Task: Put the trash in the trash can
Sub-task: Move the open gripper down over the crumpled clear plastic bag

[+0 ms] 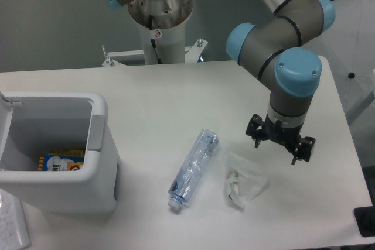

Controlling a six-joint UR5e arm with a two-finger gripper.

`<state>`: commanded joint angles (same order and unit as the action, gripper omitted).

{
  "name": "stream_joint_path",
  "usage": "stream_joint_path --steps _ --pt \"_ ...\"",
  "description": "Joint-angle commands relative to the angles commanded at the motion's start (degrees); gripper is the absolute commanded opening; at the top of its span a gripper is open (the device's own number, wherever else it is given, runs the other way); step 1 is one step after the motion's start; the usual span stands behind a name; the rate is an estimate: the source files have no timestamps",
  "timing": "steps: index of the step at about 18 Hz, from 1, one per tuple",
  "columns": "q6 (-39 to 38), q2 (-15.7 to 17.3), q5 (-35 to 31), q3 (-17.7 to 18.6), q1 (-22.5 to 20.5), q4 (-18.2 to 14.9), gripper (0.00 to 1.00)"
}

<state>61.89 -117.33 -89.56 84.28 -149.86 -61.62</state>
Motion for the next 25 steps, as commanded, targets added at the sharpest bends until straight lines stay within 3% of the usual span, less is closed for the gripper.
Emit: stream_joint_path --steps 6,13,25 --pt "-3.35 1.40 0.00 10.28 1.41 13.18 1.00" --pt "-20.04 -4.22 0.00 4.23 5.37 13.28 1.00" --pt "-21.46 -7.29 -1.50 3.09 6.68 13.37 1.00"
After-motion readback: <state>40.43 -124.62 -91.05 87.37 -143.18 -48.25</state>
